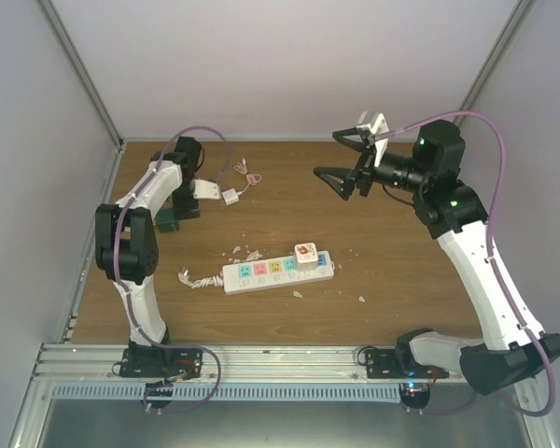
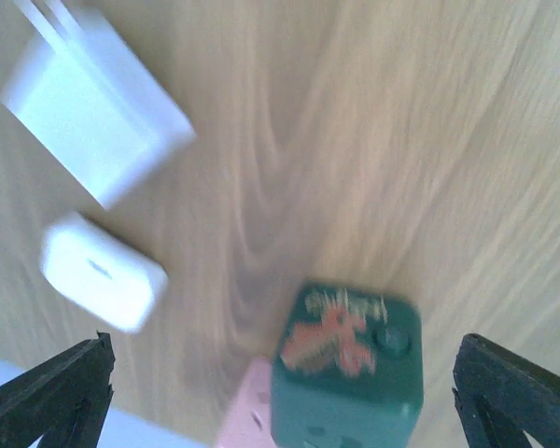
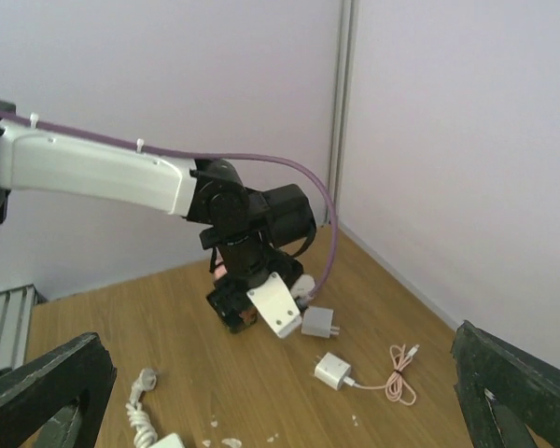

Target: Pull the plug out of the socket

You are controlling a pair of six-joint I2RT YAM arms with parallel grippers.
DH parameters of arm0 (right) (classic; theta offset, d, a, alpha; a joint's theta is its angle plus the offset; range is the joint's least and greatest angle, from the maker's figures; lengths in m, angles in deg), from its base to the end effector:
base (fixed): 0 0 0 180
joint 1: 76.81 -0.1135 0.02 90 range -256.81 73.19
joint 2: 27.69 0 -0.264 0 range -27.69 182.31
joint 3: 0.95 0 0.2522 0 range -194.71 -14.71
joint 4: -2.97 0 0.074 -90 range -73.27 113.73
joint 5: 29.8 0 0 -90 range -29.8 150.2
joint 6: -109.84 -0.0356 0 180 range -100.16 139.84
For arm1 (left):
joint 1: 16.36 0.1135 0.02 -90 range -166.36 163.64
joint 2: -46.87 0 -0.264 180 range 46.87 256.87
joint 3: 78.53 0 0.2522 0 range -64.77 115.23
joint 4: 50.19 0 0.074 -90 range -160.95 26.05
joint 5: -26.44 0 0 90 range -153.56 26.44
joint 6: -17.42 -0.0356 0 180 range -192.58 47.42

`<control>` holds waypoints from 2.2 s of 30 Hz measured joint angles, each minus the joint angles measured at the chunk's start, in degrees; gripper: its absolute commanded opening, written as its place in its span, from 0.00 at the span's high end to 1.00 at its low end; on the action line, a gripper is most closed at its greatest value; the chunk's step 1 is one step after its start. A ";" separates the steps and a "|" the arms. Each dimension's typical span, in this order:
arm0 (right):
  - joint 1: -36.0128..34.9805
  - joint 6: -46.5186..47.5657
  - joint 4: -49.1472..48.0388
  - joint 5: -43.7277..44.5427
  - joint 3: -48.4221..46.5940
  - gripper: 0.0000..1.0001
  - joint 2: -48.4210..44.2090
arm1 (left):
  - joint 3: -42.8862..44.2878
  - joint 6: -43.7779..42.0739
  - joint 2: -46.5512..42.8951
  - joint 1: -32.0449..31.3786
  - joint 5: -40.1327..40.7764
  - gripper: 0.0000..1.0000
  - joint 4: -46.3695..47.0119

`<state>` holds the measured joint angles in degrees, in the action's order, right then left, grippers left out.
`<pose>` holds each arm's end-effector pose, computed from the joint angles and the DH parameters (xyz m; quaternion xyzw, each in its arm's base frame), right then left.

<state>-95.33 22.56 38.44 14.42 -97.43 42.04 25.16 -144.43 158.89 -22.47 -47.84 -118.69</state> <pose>0.2303 0.1041 0.4597 -0.3778 0.6404 0.3748 0.5538 0.3920 -0.0323 0.2163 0.6068 0.7748 0.1758 0.0217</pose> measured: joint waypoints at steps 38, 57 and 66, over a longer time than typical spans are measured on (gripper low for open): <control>5.97 -17.86 -0.24 3.21 -7.13 0.00 -1.29 | -26.56 40.41 -10.60 -31.04 -55.01 0.11 42.05; 9.01 23.23 4.98 3.93 23.26 0.00 -6.08 | -27.12 41.55 -8.20 -35.01 -47.95 0.51 44.92; 10.45 48.96 10.49 4.96 33.57 0.09 -1.20 | -27.04 41.81 -8.24 -35.12 -48.30 0.64 44.83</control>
<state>-84.89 71.52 48.93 19.38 -63.86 40.84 -1.88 -102.62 150.65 -57.59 -96.14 -73.86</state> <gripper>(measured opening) 0.944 0.606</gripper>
